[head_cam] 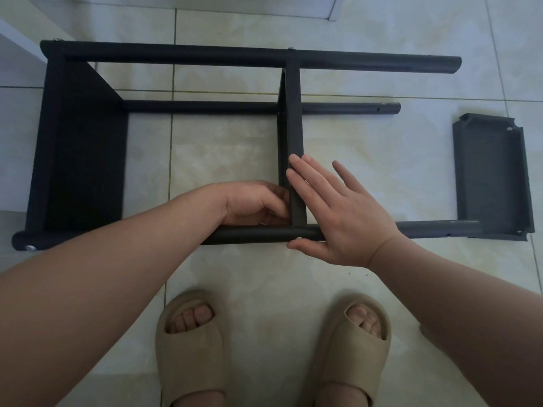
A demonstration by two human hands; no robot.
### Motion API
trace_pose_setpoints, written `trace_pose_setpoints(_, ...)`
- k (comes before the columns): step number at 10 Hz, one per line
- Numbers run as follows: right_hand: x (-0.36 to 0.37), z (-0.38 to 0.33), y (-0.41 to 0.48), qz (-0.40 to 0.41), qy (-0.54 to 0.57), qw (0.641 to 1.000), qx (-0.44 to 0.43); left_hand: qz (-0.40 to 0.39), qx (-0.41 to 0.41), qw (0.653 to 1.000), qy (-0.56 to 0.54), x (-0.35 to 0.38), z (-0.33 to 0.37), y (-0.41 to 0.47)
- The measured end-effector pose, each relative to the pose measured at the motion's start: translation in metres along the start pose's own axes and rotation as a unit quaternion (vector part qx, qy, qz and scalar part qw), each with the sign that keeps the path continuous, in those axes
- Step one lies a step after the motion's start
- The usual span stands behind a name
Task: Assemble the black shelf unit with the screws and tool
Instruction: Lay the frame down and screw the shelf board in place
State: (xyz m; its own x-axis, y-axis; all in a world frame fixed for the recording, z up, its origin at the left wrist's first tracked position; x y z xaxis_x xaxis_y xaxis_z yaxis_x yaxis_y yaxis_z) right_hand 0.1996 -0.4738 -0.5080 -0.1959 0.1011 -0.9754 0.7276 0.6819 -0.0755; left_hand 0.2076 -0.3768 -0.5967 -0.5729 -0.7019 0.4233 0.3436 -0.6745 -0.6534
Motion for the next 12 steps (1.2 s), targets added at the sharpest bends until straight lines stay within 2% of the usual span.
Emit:
trace_pose_setpoints(2, -0.0009, -0.0009, 0.0004, 0.003, 0.001, 1.000, 0.000, 0.000, 0.006, 0.997, 0.073, 0.0029, -0.0009, -0.0004)
trace_pose_setpoints(4, -0.0002, -0.0003, 0.0001, 0.003, 0.000, 1.000, 0.000, 0.024, 0.003, 0.999, 0.043, -0.0021, -0.0012, 0.0014)
trace_pose_setpoints(5, 0.0003, -0.0002, -0.0001, 0.002, 0.000, 1.000, -0.001, 0.007, -0.002, 1.000, 0.013, 0.0007, -0.0001, 0.0021)
trace_pose_setpoints(6, 0.0006, -0.0005, 0.0000, 0.002, -0.001, 1.000, 0.000, 0.002, -0.016, 1.000, 0.024, -0.0001, -0.0060, 0.0043)
trace_pose_setpoints(7, 0.0004, -0.0003, 0.0001, 0.000, -0.001, 1.000, 0.001, 0.007, -0.010, 0.997, 0.080, -0.0001, -0.0069, 0.0042)
trace_pose_setpoints(10, -0.0004, -0.0001, -0.0002, -0.002, 0.000, 1.000, 0.003, 0.007, 0.005, 1.000, 0.025, 0.0015, 0.0003, 0.0029)
trace_pose_setpoints(12, -0.0001, -0.0002, 0.0000, -0.009, -0.002, 1.000, 0.005, -0.009, 0.007, 0.999, 0.047, 0.0024, -0.0035, 0.0028)
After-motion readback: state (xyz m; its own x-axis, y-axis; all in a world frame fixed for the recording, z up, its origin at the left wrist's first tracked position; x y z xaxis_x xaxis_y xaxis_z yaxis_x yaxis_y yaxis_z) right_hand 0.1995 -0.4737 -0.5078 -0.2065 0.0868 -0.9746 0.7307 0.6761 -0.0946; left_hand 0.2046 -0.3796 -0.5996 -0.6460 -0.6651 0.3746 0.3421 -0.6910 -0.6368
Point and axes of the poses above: each hand's wrist, its own y-axis towards the middle knuckle, its own x-axis out of the palm, z = x × y, the point moved 8 cm from there along y, towards the middle knuckle, and after that the axes turned 5 degrees about y, right-handed, at the moved point
